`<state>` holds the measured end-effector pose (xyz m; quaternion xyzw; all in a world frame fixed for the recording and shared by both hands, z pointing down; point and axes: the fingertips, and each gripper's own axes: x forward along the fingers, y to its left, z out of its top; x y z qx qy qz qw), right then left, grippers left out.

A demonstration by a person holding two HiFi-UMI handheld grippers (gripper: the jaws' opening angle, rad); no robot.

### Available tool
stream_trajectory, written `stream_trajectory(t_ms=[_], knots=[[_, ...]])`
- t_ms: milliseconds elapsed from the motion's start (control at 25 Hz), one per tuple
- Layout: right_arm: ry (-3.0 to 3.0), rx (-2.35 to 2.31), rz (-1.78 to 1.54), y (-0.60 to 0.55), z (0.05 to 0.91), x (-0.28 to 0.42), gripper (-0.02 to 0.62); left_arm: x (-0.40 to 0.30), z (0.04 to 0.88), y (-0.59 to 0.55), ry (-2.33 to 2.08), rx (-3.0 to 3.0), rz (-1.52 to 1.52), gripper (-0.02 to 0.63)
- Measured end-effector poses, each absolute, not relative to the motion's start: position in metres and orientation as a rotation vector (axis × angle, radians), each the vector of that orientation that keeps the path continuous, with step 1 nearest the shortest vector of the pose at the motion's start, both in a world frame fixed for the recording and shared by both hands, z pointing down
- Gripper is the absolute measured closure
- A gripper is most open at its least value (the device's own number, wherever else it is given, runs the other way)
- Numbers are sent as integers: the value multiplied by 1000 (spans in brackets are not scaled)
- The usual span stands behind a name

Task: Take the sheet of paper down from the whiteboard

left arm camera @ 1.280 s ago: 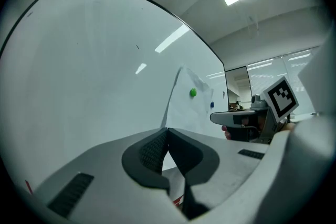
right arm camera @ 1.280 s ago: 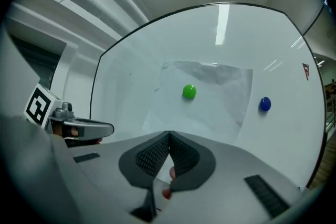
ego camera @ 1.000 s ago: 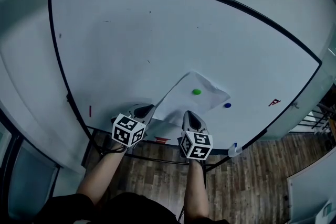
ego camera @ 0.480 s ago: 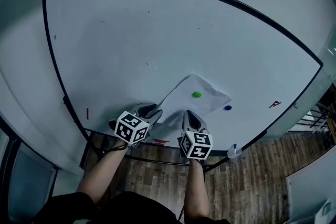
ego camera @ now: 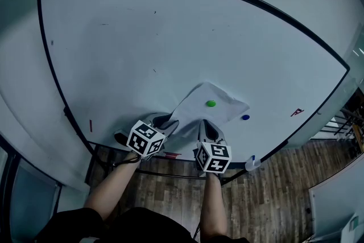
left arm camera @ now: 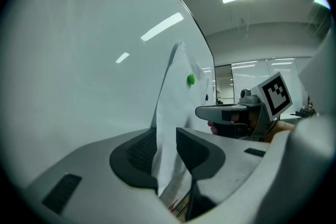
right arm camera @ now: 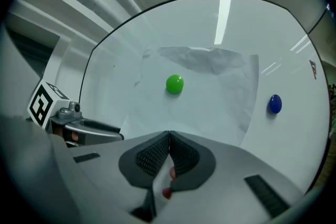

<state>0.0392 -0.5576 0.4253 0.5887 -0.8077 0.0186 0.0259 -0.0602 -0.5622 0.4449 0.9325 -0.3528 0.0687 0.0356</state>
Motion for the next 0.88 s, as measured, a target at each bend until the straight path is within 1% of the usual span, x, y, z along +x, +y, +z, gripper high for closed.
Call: stream_trajectory(t_ms=[160, 360, 520, 880], knots=[[-2493, 1830, 55, -561, 425, 42, 571, -59, 448, -566, -1094, 2863, 222, 506], [-2493, 1834, 57, -562, 426, 43, 571, -62, 449, -570, -1115, 2848, 229, 560], [-2494, 1844, 53, -564, 425, 43, 571, -64, 450, -572, -1113, 2837, 213, 580], [-2500, 1835, 26, -564, 420, 39, 571, -64, 449, -567, -1067, 2825, 183, 584]])
